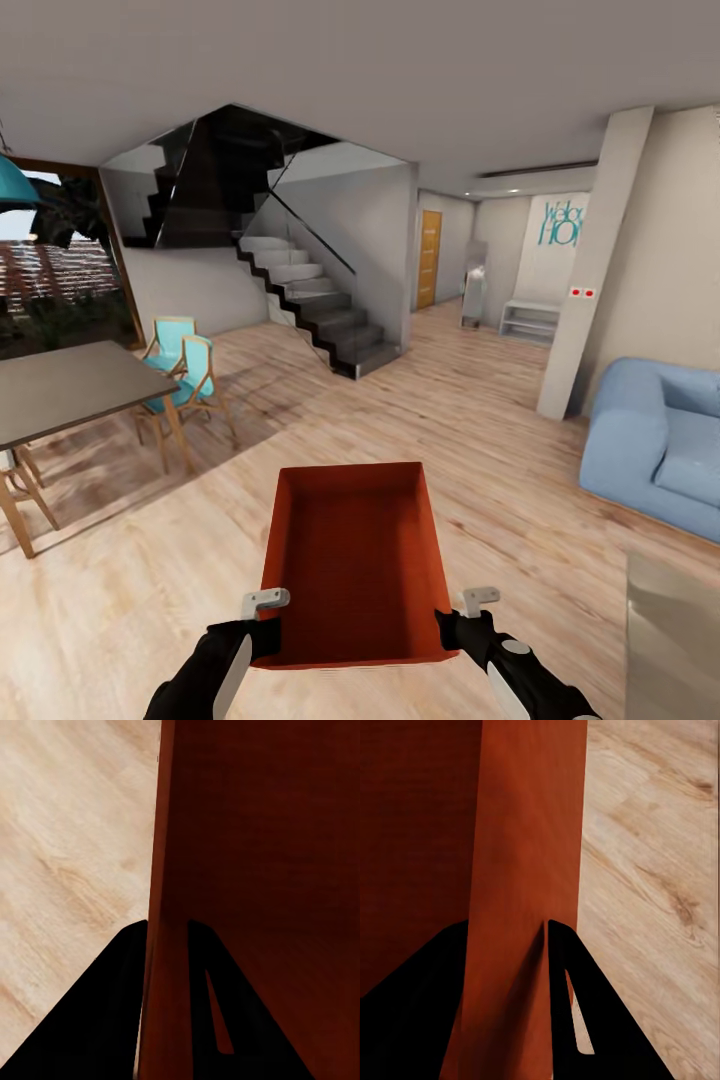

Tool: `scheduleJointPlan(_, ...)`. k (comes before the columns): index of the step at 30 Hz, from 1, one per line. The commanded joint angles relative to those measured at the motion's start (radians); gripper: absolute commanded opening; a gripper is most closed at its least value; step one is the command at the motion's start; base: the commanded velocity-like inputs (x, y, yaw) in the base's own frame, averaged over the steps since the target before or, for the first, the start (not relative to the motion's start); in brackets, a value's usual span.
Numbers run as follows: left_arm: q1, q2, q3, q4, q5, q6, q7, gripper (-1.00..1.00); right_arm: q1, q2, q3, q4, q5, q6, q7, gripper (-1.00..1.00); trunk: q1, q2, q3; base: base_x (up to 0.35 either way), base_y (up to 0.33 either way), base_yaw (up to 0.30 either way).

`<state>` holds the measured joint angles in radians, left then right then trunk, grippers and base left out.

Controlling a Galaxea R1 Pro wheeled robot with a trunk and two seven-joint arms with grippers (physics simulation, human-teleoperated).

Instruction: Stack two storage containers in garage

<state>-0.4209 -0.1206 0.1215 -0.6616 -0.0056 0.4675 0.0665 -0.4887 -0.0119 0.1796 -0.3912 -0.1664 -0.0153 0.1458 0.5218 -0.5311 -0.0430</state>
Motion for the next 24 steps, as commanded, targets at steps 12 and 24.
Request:
scheduleJointPlan(12, -0.001, 0.004, 0.004, -0.015, -0.036, -0.036, 0.027, -1.0, -0.001, -0.002, 0.018, 0.003, -0.009, -0.002, 0.0, -1.0, 0.001, -0.002, -0.002, 0.309, 0.075, -0.258)
scheduleJointPlan(24, -0.001, 0.004, 0.004, -0.015, -0.036, -0.036, 0.027, -1.0, -0.001, -0.002, 0.018, 0.003, -0.007, -0.002, 0.0, -1.0, 0.001, -0.002, -0.002, 0.309, 0.097, -0.276)
